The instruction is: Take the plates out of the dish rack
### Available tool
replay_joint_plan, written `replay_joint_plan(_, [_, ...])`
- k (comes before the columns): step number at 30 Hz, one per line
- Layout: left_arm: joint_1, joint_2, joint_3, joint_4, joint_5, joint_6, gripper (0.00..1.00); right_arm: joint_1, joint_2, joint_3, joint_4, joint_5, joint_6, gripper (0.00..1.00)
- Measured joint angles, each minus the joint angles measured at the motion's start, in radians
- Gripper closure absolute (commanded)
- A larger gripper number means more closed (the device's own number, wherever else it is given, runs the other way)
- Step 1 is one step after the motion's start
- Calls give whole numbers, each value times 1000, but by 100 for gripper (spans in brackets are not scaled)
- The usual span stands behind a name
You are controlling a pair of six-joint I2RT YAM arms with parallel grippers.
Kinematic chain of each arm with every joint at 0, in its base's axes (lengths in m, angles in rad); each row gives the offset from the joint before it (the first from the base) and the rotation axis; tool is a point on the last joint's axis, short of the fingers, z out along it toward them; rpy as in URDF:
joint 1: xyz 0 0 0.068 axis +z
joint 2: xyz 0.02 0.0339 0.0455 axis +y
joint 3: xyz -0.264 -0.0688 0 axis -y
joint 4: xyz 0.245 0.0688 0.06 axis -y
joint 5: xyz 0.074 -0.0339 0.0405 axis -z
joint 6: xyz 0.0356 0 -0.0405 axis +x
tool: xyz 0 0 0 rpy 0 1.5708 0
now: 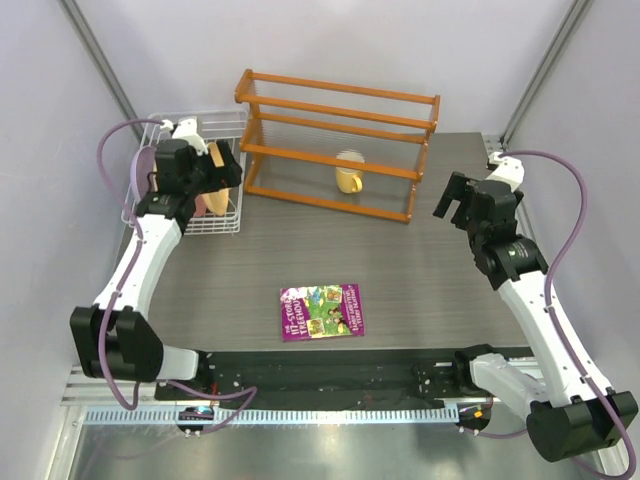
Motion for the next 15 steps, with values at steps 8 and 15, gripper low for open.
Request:
replay_joint_plan(8, [-27, 57, -11, 28, -190, 53, 3, 0, 30, -10, 1, -3, 0, 0])
replay_joint_plan(15, [-49, 89, -38, 113, -343, 97, 7, 0, 72, -19, 9, -3, 0, 0])
